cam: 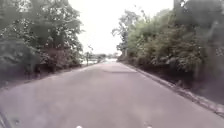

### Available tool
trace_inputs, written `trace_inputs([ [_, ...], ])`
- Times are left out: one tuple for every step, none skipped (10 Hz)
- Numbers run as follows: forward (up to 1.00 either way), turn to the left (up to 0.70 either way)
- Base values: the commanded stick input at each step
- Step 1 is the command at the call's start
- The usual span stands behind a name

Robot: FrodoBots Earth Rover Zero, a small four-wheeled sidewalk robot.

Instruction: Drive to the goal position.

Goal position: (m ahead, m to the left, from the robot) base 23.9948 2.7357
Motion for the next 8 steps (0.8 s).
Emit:
trace_inputs([
  [1.00, -0.10],
  [1.00, -0.10],
  [1.00, -0.10],
  [1.00, -0.10],
  [1.00, -0.10],
  [1.00, -0.10],
  [1.00, -0.10],
  [1.00, -0.10],
])
